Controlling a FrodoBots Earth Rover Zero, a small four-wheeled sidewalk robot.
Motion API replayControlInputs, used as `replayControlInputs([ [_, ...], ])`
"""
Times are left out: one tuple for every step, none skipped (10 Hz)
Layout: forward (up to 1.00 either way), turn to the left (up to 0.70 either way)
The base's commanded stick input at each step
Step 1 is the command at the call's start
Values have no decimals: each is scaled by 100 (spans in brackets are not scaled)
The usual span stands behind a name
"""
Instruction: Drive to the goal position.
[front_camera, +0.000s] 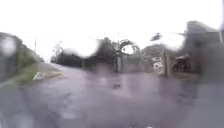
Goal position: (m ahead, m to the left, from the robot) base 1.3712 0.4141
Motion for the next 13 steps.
replayControlInputs([
  [70, 35],
  [70, 35],
  [70, 35],
  [70, 31],
  [70, 9],
  [70, 0],
  [70, 0],
  [70, 0],
  [70, 0],
  [70, 0],
  [70, 0],
  [70, 0],
  [70, 0],
])
